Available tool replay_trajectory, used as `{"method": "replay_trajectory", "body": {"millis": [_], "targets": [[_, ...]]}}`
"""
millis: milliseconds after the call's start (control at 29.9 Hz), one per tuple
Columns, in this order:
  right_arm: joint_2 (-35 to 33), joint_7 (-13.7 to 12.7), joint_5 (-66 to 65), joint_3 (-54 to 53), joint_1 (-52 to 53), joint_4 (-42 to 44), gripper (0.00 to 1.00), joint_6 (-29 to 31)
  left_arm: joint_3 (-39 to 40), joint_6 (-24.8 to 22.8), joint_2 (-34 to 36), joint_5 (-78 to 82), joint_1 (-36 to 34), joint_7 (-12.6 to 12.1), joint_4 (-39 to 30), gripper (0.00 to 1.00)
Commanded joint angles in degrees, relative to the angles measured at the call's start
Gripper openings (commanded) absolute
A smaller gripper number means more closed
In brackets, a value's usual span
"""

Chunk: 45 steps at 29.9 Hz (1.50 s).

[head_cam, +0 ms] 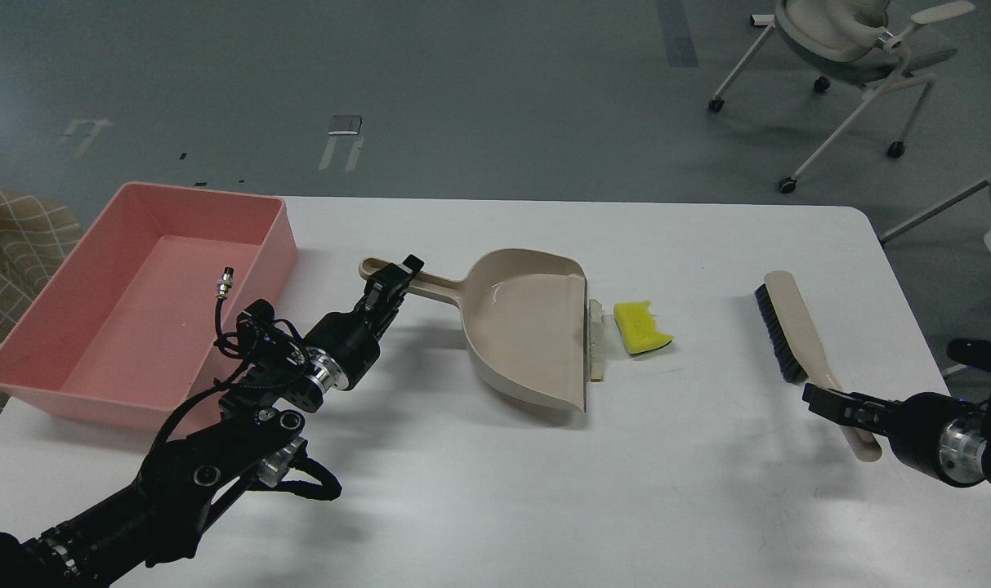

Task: Sweep and dump garbage into bin
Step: 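Grasp the black-bristled brush handle with the right gripper, then sweep the yellow sponge and wooden stick into the dustpan with the brush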

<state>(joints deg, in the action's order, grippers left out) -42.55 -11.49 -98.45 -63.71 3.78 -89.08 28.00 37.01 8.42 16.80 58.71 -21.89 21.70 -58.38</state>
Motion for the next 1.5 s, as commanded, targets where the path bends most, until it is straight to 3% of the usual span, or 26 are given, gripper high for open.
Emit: {"method": "replay_trajectory", "body": {"millis": [0,67,134,234,435,936,1471], "targets": [[0.62,-0.46,0.01,0.25,0.53,0.14,0.54,0.00,0.08,0.01,-0.01,-0.08,0.01,0.00,0.10,0.15],[0.62,-0.73,0.01,0.52,0.71,0.14,0.40,0.00,0.08,0.01,-0.01,-0.08,0.01,0.00,0.19,0.15],[0.62,-0.90,0.10,0.52,0.62,0.05,0.18,0.00,0.08,0.01,-0.01,-0.08,0.09,0.00,0.19,0.15],[0.71,-0.90,0.10,0.60,0.62,0.05,0.05,0.00,0.08,0.10,-0.01,-0.17,0.09,-0.08,0.19,0.15],[0.71,-0.73,0.72,0.52,0.36,-0.13,0.00,0.00,-0.01,1.33,-0.01,-0.17,0.18,0.09,0.19,0.15],[6.51,-0.55,0.89,2.53,0.97,-1.71,0.00,0.00,-0.09,4.50,-0.89,0.44,1.24,1.23,-0.16,0.16],[11.07,-1.52,0.80,17.13,12.83,-1.01,0.00,0.00,-0.09,4.58,-1.77,0.00,1.85,2.02,-0.07,0.17]]}}
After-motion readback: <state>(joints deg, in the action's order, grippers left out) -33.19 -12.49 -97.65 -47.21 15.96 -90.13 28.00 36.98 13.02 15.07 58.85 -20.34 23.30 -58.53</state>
